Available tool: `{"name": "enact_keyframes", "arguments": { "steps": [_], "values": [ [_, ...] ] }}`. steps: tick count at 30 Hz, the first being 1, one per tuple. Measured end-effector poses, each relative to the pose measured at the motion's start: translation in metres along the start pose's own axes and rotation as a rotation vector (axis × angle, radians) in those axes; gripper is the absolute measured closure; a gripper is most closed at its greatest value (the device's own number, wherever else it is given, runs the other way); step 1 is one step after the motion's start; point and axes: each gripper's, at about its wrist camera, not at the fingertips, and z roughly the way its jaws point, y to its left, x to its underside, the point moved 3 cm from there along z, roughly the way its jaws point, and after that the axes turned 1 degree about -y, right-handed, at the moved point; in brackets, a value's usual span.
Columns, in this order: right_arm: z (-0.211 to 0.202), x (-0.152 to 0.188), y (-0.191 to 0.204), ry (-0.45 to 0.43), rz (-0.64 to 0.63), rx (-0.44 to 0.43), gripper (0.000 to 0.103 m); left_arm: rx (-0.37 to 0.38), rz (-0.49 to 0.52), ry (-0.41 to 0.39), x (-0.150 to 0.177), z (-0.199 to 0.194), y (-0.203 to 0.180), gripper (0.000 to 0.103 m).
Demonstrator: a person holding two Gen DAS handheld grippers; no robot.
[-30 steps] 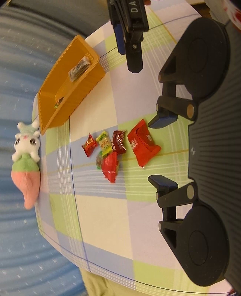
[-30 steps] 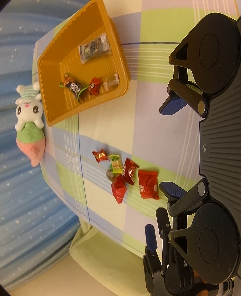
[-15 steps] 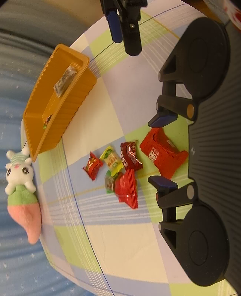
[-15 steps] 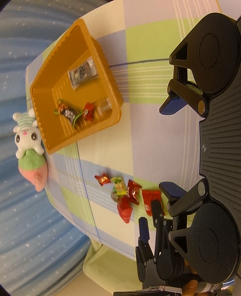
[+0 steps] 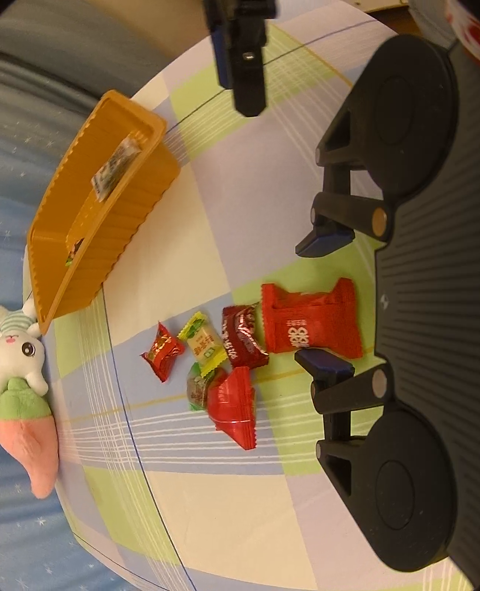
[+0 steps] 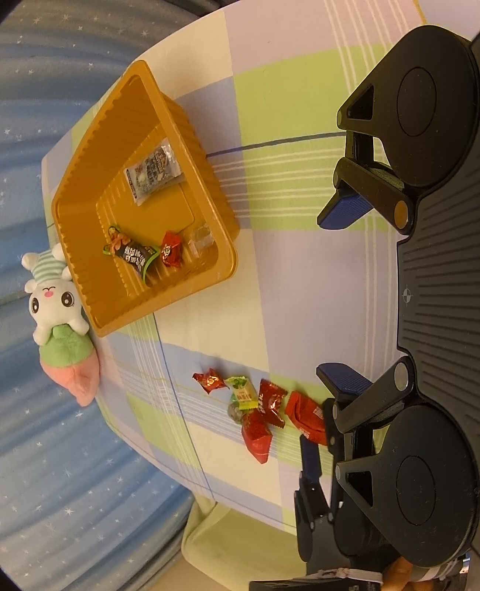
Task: Organize snacks
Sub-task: 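Lower the left gripper onto the large red candy packet and close it, then grasp a red wrapped candy with the right gripper while left gripper holds its packet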
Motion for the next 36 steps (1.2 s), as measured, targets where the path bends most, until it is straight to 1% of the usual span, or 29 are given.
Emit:
{"name": "enact_keyframes", "arguments": {
  "steps": [4,8,10,11,12,17,22,25,30,36],
  "values": [
    [0.001,-0.001,0.001,0.002,-0.013,-0.005,0.024,-0.020,-0.032,0.010,-0.006,0.006,0.003,0.053],
    [-0.001,-0.001,0.000,0.002,-0.017,-0.007,0.024,-0.032,-0.060,0.019,-0.006,0.010,0.005,0.063],
    [-0.001,-0.001,0.000,0.002,-0.017,-0.007,0.024,-0.042,-0.064,0.019,-0.006,0.011,0.005,0.066],
    [-0.001,-0.001,-0.001,0.002,-0.018,-0.008,0.024,-0.044,-0.067,0.019,-0.005,0.011,0.005,0.071],
    [-0.001,-0.001,-0.001,0.002,-0.019,-0.010,0.024,-0.047,-0.070,0.018,-0.005,0.010,0.005,0.073],
    [-0.002,-0.001,0.001,0.003,-0.034,-0.024,0.024,-0.051,-0.098,0.011,0.001,0.004,0.007,0.078],
    [0.002,-0.002,0.009,0.009,-0.061,-0.052,0.024,-0.070,-0.141,-0.007,0.013,-0.014,0.016,0.078],
    [0.007,-0.004,0.019,0.016,-0.088,-0.075,0.024,-0.096,-0.188,-0.019,0.023,-0.027,0.029,0.078],
    [0.019,-0.008,0.037,0.023,-0.134,-0.114,0.024,-0.161,-0.275,-0.047,0.036,-0.050,0.057,0.079],
    [0.037,-0.017,0.060,0.021,-0.199,-0.155,0.024,-0.240,-0.362,-0.088,0.042,-0.074,0.092,0.079]
  ]
}}
